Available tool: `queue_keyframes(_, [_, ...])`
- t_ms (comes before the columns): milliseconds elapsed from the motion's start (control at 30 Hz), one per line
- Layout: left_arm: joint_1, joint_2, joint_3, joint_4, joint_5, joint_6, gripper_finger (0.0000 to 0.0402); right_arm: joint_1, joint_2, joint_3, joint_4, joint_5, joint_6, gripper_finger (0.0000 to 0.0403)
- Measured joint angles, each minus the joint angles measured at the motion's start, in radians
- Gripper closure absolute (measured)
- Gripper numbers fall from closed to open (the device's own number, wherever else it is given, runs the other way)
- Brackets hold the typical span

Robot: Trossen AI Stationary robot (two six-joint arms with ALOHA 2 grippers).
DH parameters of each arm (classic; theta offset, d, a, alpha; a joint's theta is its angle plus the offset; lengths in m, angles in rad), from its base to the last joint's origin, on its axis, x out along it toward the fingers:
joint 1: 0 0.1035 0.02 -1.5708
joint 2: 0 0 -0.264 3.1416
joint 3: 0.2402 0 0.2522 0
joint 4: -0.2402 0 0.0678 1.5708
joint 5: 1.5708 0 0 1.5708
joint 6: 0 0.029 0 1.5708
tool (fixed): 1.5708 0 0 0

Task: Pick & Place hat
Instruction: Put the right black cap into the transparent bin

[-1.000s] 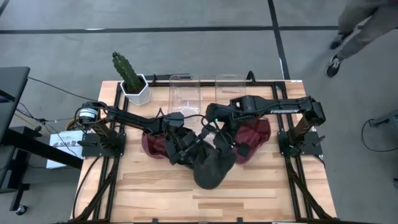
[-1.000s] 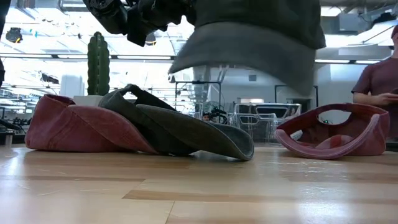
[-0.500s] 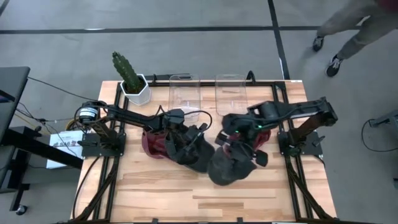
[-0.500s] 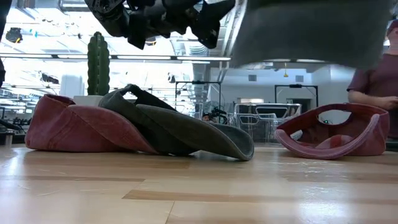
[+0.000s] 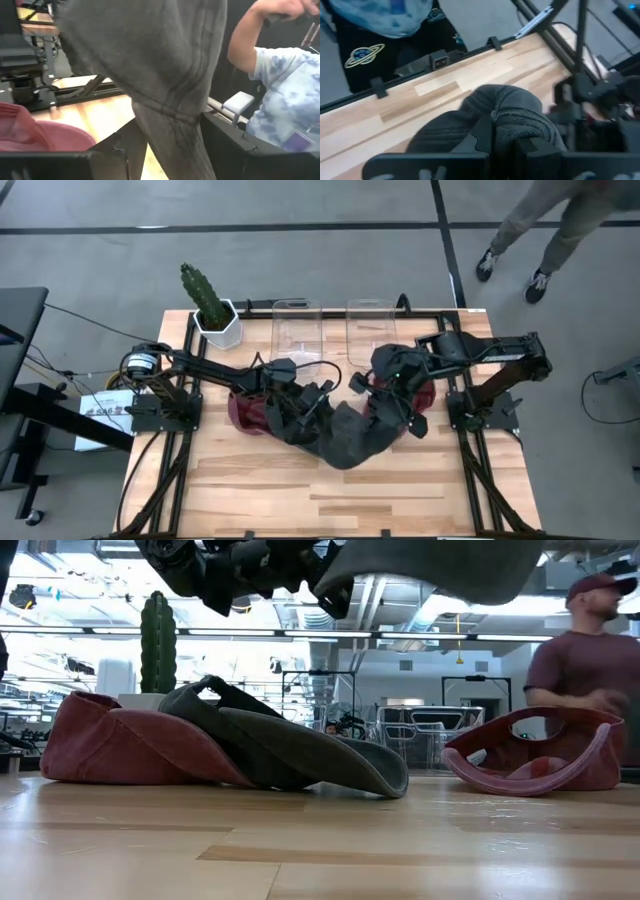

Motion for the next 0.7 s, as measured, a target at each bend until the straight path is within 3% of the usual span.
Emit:
queue_keyframes(367, [-0.028,0.0,0.0,-0.017,-0.007,0.005,0.0236,-0.046,-0.001,0.0,0.015,0.019,0.018,0.0392])
queue_keyframes(467, [-0.027,0.0,0.0,-0.033,-0.012,0.007,0.0279,-0.035,-0.001,0.0,0.033,0.022,0.064,0.0384])
queue_keyframes(600, [-0.025,0.0,0.0,-0.051,-0.054,0.027,0.0375,-0.023,-0.001,0.0,0.046,0.022,0.132,0.0361])
queue_keyframes(700, [-0.025,0.0,0.0,-0.053,-0.069,0.032,0.0383,-0.021,-0.001,0.0,0.048,0.018,0.198,0.0353])
